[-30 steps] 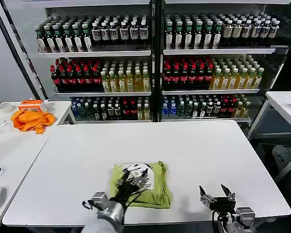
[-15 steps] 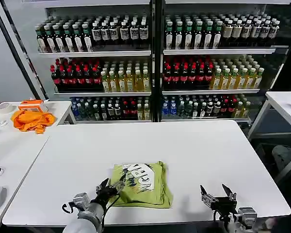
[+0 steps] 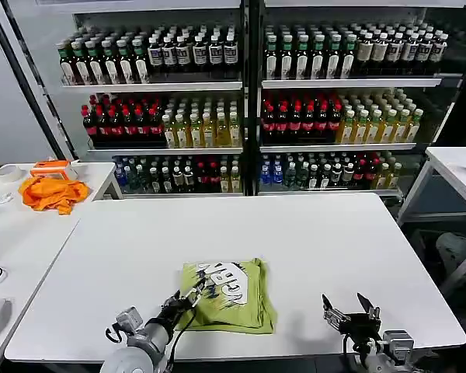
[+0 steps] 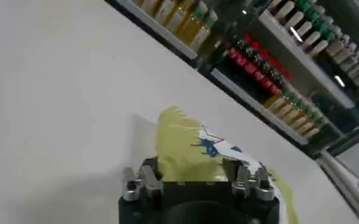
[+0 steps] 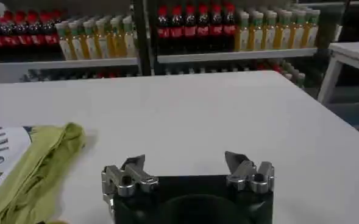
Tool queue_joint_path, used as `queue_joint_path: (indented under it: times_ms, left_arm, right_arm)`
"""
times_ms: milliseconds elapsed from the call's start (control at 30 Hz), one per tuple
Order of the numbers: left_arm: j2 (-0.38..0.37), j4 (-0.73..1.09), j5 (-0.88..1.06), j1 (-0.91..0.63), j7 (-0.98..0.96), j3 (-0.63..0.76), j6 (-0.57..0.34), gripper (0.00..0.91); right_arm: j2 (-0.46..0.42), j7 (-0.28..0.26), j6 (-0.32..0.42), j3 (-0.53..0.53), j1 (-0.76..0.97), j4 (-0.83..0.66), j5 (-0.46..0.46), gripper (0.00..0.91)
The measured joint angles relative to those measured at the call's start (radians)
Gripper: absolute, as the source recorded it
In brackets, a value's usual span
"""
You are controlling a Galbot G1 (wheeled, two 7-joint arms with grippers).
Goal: Fold and organize the clothes.
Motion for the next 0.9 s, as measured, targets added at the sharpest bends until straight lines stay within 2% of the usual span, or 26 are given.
queue_joint_path:
  times_ms: [433,900]
  left_arm:
    - [-0.041,0.009,-0.129,0.006,0.055,-0.011,-0.050,0.020]
    - [-0.131,-0.011,-0.200,-0.003,0.087,-0.054,-0.102,0.020]
  right_arm:
    - [0.003,0.001,-0.003,-0.004,0.005,-0.003,0.000,0.907]
    - [0.001,0.002,-0.006,-0.008,0.020,-0.010,0.008,0.907]
